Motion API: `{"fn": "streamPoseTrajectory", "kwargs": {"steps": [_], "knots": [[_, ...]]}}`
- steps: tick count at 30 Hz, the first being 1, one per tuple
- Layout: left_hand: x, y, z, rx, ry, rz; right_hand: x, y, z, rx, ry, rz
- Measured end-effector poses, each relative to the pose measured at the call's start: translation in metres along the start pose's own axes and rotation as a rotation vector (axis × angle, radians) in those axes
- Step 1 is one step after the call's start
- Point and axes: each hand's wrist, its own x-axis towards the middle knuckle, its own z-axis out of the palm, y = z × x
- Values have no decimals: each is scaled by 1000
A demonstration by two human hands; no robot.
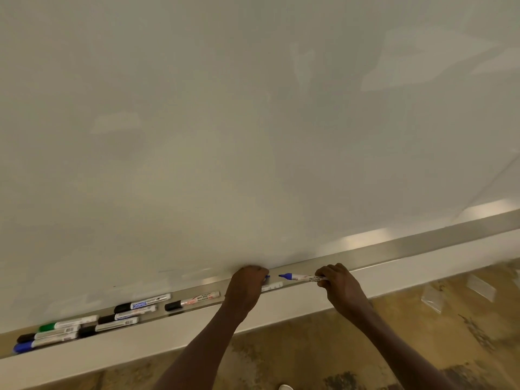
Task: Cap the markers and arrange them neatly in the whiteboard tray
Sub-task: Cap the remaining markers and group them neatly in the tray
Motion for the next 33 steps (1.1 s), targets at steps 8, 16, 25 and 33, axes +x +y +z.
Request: {"fn": "streamPoseTrajectory", "kwargs": {"steps": [8, 16, 25, 33], "knots": [[10, 9, 2, -52, -105, -129, 2, 4, -1, 3, 2, -10], [-2, 4, -18, -233, 36, -145, 16, -8, 6, 11, 1, -42], [-13, -1, -38, -530, 63, -142, 23, -31, 10, -21, 8, -138], [-18, 5, -54, -1224, 72, -536, 26, -51, 4, 191, -64, -274]]}}
